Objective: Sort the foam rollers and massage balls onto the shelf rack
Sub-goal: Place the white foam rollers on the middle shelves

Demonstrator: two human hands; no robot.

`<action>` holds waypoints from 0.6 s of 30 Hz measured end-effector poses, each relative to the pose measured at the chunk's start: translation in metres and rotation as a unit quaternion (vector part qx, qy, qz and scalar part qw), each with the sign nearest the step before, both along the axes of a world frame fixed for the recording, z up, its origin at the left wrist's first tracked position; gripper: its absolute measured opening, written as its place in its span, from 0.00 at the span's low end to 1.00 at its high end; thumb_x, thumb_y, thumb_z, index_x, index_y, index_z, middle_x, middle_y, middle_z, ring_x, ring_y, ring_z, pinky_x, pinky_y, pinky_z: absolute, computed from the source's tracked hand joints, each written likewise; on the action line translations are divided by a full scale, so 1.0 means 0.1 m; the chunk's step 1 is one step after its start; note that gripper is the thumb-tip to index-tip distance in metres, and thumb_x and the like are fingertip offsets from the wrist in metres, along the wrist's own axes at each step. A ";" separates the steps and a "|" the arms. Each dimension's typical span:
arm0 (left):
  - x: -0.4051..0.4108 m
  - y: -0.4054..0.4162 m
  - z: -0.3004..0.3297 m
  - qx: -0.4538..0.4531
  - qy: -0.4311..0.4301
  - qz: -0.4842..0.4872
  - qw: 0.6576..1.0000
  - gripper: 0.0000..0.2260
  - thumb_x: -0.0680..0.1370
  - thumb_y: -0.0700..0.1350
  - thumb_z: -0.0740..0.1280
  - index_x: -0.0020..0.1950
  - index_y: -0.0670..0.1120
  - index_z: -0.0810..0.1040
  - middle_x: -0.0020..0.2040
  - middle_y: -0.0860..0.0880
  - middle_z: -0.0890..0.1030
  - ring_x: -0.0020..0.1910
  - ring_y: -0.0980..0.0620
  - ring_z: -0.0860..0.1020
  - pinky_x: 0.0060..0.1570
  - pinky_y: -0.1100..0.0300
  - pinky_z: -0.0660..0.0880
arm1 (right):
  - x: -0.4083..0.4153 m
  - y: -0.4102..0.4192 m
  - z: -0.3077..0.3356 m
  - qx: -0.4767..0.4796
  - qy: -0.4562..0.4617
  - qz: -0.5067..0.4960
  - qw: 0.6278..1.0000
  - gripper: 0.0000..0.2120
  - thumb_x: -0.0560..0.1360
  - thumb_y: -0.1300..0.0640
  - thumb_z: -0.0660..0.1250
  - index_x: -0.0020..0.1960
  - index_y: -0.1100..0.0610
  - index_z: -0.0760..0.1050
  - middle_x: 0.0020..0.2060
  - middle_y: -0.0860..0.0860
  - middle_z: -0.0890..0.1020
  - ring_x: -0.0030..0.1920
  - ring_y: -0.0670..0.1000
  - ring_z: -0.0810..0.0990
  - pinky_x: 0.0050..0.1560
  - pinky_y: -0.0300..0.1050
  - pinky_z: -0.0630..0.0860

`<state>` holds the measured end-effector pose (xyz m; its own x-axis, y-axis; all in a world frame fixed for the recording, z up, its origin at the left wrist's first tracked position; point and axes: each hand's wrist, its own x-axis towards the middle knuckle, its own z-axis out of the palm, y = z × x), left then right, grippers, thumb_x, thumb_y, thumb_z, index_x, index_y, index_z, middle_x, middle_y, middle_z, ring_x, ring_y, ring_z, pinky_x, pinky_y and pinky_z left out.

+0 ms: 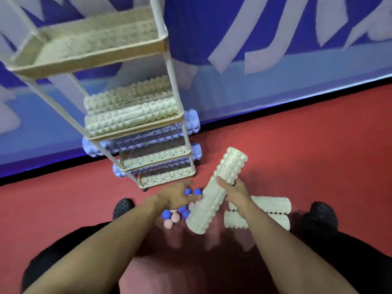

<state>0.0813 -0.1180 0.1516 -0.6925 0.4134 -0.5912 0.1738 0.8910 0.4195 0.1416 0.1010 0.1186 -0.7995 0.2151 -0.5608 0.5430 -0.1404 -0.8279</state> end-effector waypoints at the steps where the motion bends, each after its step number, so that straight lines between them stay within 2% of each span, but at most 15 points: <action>1: -0.02 -0.05 0.17 0.012 0.019 0.003 1.000 0.34 0.74 0.70 0.65 0.75 0.54 0.66 0.69 0.52 0.75 0.65 0.50 0.76 0.65 0.56 0.70 | -0.05 -0.11 0.18 -0.016 0.013 -0.019 1.000 0.14 0.73 0.51 0.76 0.56 0.56 0.82 0.49 0.51 0.87 0.53 0.54 0.85 0.58 0.54 0.80; 4: -0.06 -0.17 0.67 0.055 0.082 0.004 0.995 0.33 0.74 0.67 0.67 0.75 0.52 0.68 0.72 0.52 0.74 0.68 0.52 0.74 0.67 0.58 0.69 | -0.17 -0.38 0.62 -0.078 0.049 -0.058 0.994 0.17 0.75 0.54 0.73 0.61 0.58 0.78 0.53 0.55 0.86 0.54 0.56 0.85 0.51 0.50 0.82; 6: -0.09 -0.25 0.95 0.075 0.114 0.018 0.990 0.31 0.74 0.65 0.69 0.73 0.54 0.69 0.69 0.53 0.77 0.65 0.53 0.76 0.65 0.58 0.70 | -0.26 -0.54 0.87 -0.100 0.061 -0.086 0.989 0.26 0.74 0.50 0.75 0.65 0.57 0.69 0.57 0.53 0.83 0.55 0.55 0.84 0.52 0.54 0.82; 8: -0.13 -0.33 1.18 0.080 0.150 0.022 0.985 0.32 0.72 0.69 0.68 0.71 0.55 0.70 0.64 0.53 0.79 0.60 0.52 0.78 0.62 0.54 0.73 | -0.36 -0.68 1.09 -0.123 0.066 -0.102 0.985 0.33 0.71 0.46 0.77 0.67 0.55 0.62 0.58 0.52 0.81 0.56 0.55 0.83 0.54 0.57 0.82; 10: -0.17 -0.43 1.38 0.083 0.186 0.023 0.979 0.34 0.69 0.73 0.65 0.69 0.56 0.69 0.60 0.54 0.79 0.54 0.52 0.80 0.57 0.51 0.76 | -0.44 -0.84 1.30 -0.164 0.072 -0.120 0.977 0.37 0.69 0.44 0.77 0.68 0.55 0.62 0.60 0.53 0.81 0.56 0.55 0.84 0.51 0.54 0.83; 13: -0.28 -0.57 1.62 0.066 0.293 0.000 0.954 0.35 0.69 0.75 0.63 0.69 0.55 0.70 0.61 0.53 0.78 0.58 0.50 0.77 0.57 0.50 0.74 | -0.55 -1.07 1.58 -0.199 0.084 -0.159 0.963 0.33 0.71 0.48 0.77 0.67 0.53 0.61 0.58 0.53 0.80 0.55 0.56 0.84 0.50 0.55 0.82; 16: -0.37 -0.67 1.80 0.038 0.385 -0.039 0.921 0.38 0.69 0.75 0.61 0.72 0.55 0.68 0.62 0.51 0.77 0.60 0.47 0.76 0.58 0.50 0.73 | -0.64 -1.31 1.77 -0.243 0.096 -0.142 0.955 0.31 0.71 0.51 0.78 0.69 0.53 0.69 0.57 0.54 0.83 0.55 0.57 0.84 0.48 0.56 0.83; 18: -0.40 -0.71 1.87 0.009 0.424 -0.061 0.904 0.39 0.69 0.74 0.63 0.73 0.53 0.67 0.62 0.50 0.76 0.61 0.47 0.75 0.58 0.50 0.71 | -0.69 -1.46 1.83 -0.260 0.102 -0.145 0.949 0.35 0.67 0.50 0.81 0.68 0.56 0.69 0.57 0.58 0.84 0.53 0.58 0.85 0.48 0.60 0.83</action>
<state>0.0414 -0.1894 0.3390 -0.8424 0.5208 0.1380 0.5353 0.8383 0.1040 0.0726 -0.0449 0.3015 -0.8529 0.1791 -0.4903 0.2546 -0.6773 -0.6903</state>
